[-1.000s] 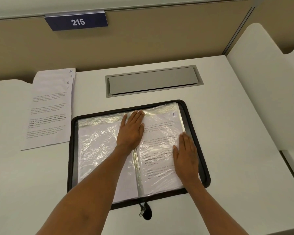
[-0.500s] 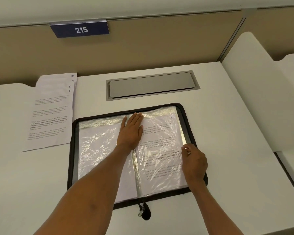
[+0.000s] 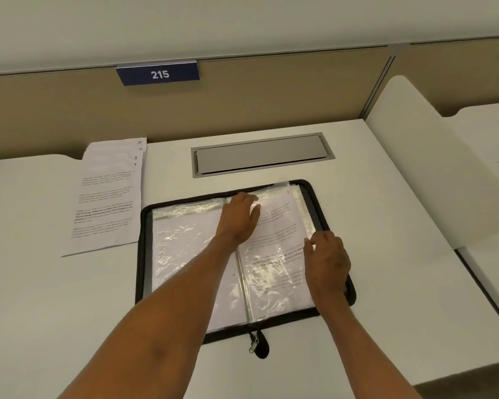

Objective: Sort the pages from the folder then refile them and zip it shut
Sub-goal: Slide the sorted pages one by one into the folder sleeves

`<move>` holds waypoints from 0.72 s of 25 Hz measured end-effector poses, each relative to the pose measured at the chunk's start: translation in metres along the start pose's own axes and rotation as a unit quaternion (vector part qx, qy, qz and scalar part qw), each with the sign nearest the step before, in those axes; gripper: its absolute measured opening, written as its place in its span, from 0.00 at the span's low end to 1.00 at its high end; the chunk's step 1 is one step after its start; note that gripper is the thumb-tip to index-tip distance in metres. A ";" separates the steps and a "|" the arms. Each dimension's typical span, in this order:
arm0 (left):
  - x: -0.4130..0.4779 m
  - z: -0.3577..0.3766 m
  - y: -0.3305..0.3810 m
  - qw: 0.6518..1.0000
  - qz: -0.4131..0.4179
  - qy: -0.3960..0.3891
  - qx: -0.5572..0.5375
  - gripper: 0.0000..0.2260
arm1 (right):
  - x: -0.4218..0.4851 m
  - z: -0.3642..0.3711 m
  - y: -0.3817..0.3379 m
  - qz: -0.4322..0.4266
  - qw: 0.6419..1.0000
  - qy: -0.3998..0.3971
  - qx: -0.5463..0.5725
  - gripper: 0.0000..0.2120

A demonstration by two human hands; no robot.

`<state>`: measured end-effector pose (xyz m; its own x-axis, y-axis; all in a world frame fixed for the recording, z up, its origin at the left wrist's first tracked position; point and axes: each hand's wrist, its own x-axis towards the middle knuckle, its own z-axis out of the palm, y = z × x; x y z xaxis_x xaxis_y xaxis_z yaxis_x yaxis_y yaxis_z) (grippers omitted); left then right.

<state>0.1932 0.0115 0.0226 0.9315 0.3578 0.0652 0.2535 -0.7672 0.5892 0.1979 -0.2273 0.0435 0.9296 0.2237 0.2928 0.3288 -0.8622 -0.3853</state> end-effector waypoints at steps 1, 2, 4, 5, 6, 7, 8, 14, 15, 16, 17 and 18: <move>0.000 -0.005 0.009 0.997 -0.022 -0.018 -0.068 0.18 | -0.003 -0.004 -0.010 -0.004 1.000 -0.001 0.006 0.06; -0.001 -0.010 0.020 0.989 -0.052 -0.048 -0.132 0.21 | -0.006 -0.008 -0.020 -0.003 1.000 -0.005 0.014 0.06; -0.006 -0.020 0.042 0.966 -0.106 -0.105 -0.210 0.26 | -0.013 -0.016 -0.046 0.001 0.999 -0.027 0.022 0.06; -0.008 -0.022 0.049 0.957 -0.122 -0.120 -0.235 0.25 | -0.016 -0.019 -0.058 -0.001 0.999 -0.040 0.020 0.06; -0.010 -0.023 0.053 0.949 -0.130 -0.121 -0.259 0.22 | -0.020 -0.022 -0.070 -0.004 0.998 -0.054 0.022 0.06; -0.012 -0.026 0.054 0.941 -0.137 -0.113 -0.288 0.18 | -0.024 -0.024 -0.082 -0.006 0.997 -0.070 0.030 0.06; -0.014 -0.031 0.051 0.932 -0.147 -0.098 -0.315 0.14 | -0.027 -0.025 -0.093 -0.010 0.995 -0.088 0.050 0.06; -0.033 -0.078 -0.014 0.889 -0.247 -0.043 -0.384 0.11 | -0.016 -0.026 -0.110 0.029 0.936 -0.115 0.330 0.04; -0.040 -0.086 -0.030 0.888 -0.255 -0.042 -0.381 0.12 | -0.014 -0.019 -0.106 0.039 0.935 -0.118 0.333 0.04; -0.049 -0.095 -0.044 0.888 -0.260 -0.037 -0.377 0.12 | -0.015 -0.008 -0.103 0.048 0.934 -0.134 0.328 0.06; -0.058 -0.104 -0.058 0.888 -0.268 -0.036 -0.371 0.11 | -0.018 0.004 -0.102 0.054 0.931 -0.160 0.324 0.07; -0.068 -0.112 -0.071 0.888 -0.278 -0.035 -0.366 0.09 | -0.022 0.018 -0.101 0.056 0.927 -0.194 0.315 0.09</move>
<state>0.0830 0.1014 0.0660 0.7356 0.5198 -0.4343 0.4658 0.0774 0.8815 0.1470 -0.1366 0.0602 0.9135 0.4009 -0.0689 0.1457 -0.4806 -0.8647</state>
